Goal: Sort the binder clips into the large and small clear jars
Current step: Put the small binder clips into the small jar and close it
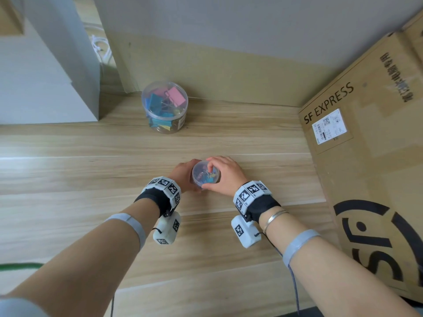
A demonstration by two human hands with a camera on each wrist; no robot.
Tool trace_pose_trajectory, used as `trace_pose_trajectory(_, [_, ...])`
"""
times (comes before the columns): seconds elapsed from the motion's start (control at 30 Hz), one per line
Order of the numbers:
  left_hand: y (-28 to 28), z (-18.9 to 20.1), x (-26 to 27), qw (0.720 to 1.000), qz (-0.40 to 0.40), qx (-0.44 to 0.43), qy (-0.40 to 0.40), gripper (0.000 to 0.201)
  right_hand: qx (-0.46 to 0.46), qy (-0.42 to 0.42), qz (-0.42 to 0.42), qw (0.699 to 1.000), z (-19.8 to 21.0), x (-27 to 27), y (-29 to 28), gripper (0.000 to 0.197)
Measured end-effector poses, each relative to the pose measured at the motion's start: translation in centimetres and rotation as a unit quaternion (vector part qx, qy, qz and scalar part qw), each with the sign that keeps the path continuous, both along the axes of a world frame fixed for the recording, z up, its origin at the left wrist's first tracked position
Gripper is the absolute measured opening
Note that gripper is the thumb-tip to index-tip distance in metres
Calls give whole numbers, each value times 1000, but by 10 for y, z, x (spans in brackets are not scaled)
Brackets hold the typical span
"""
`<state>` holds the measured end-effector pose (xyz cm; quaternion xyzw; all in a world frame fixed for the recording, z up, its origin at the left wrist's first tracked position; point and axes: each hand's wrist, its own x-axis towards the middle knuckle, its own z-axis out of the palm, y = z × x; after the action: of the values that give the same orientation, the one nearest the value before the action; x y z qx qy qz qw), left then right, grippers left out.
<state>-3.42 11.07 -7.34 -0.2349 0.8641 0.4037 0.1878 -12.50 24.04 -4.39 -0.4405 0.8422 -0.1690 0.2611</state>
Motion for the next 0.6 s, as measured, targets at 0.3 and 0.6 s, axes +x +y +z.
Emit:
trace_pose_trajectory(0.3, [-1, 0, -1, 1000, -6, -5, -4, 74, 97, 32, 92, 991, 10, -4, -12, 79])
trace_pose_trajectory(0.6, [-4, 3, 0, 1000, -19, 9, 4, 77, 188, 184, 82, 961, 15, 12, -23, 81])
